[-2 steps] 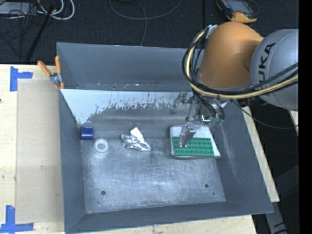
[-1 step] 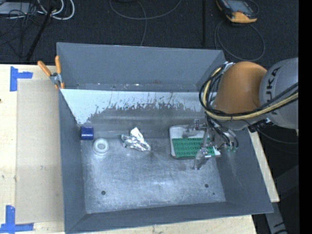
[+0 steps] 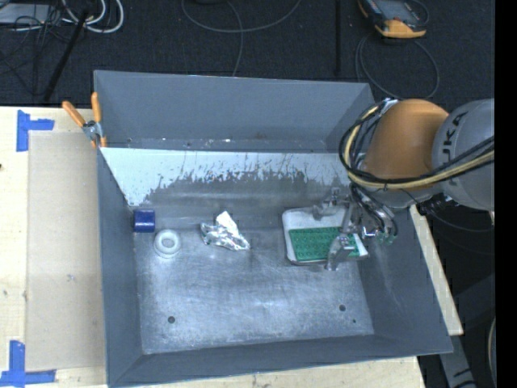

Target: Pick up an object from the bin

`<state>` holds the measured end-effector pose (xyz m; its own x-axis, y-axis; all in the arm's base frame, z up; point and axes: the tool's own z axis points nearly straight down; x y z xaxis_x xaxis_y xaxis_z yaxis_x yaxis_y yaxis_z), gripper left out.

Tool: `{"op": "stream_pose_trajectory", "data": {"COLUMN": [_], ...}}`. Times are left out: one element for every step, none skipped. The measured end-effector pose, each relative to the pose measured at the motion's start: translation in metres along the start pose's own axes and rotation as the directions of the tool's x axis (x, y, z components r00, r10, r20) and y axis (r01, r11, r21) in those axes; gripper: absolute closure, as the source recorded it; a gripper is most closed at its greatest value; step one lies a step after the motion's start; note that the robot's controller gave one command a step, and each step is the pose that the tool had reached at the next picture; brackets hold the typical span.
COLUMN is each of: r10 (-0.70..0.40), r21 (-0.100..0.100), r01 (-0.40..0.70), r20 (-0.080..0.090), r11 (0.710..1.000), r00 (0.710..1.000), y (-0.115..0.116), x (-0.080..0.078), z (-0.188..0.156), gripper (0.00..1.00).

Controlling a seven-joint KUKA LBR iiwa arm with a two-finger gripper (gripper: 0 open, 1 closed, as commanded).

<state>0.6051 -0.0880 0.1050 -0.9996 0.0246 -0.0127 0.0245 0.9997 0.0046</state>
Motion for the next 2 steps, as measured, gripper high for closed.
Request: {"op": "stream_pose_trajectory", "data": {"r10": [0.004, 0.009], "r21": [-0.001, 0.005], "r01": [-0.004, -0.009], "r20": [-0.002, -0.006], "r11": [1.0, 1.0], "r00": [1.0, 1.0], "y": [-0.001, -0.008], "x": [0.0, 0.002], "z": [0.001, -0.098], "gripper": [1.0, 1.0]}}
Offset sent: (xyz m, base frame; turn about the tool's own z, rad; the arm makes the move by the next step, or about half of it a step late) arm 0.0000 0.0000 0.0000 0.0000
